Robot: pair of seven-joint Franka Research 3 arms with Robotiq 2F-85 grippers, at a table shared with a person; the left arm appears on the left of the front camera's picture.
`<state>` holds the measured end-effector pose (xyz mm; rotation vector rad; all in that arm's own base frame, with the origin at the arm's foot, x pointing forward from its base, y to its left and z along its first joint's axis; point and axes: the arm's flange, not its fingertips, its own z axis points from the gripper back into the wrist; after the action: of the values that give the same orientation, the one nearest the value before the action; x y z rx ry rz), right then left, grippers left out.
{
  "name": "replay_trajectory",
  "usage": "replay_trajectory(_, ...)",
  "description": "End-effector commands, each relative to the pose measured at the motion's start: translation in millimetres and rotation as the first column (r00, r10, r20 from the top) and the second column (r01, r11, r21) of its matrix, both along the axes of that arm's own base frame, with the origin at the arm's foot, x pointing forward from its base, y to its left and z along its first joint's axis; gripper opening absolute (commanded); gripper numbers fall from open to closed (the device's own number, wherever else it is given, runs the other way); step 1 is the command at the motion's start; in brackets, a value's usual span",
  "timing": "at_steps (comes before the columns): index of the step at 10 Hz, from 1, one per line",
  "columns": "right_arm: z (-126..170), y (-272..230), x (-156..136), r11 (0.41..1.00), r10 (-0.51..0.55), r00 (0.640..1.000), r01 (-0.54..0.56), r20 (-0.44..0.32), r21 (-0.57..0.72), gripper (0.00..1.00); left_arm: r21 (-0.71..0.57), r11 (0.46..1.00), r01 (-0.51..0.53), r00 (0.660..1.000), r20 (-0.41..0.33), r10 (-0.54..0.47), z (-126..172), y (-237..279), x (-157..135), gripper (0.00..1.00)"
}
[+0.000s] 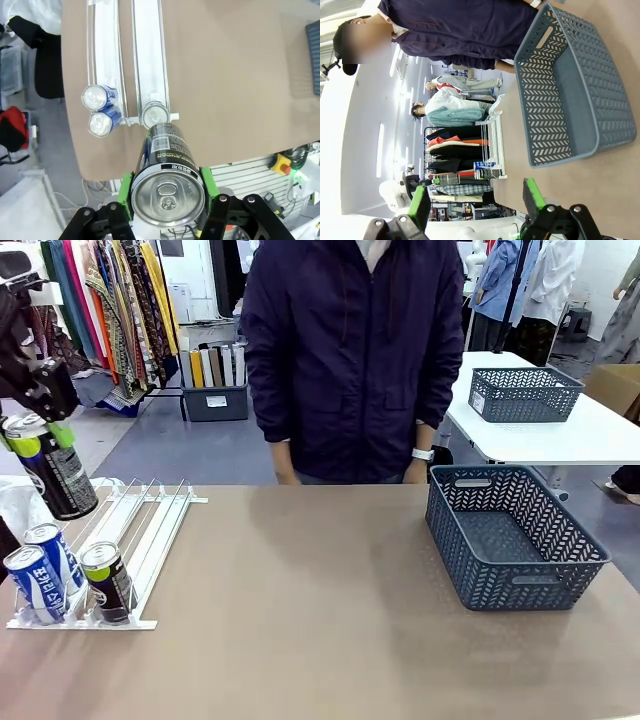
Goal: Retrieve and store the cans from the dispenser.
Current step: Pick up one can from the Automatic Can Dispenser and place it in the middle of the table.
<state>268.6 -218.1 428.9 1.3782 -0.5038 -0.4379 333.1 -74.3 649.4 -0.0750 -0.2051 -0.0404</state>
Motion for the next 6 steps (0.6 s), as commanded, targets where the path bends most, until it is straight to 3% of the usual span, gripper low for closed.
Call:
replay_trajectory(1,3.0,-0.9,-1.0,1.0,-0.001,1.0,0.001,0.0,0.007,1.0,0.013,1.0,0.009,1.0,0.004,-0.009,-1.4,-5.3,-5.8,0.0)
replay_trajectory(5,3.0,-0.9,-1.0,1.0,-0.001,1.0,0.001,0.0,0.007,1.0,0.006,1.0,0.009,1.0,-0.01,-0.009,-4.5,-3.9,0.2,0.0)
replay_trajectory(6,3.0,-0.9,-1.0,1.0,-0.001,1.0,0.001,0.0,0.007,1.0,-0.001,0.996,0.087,0.993,0.079,-0.086,-16.6,-21.7,1.8,0.0)
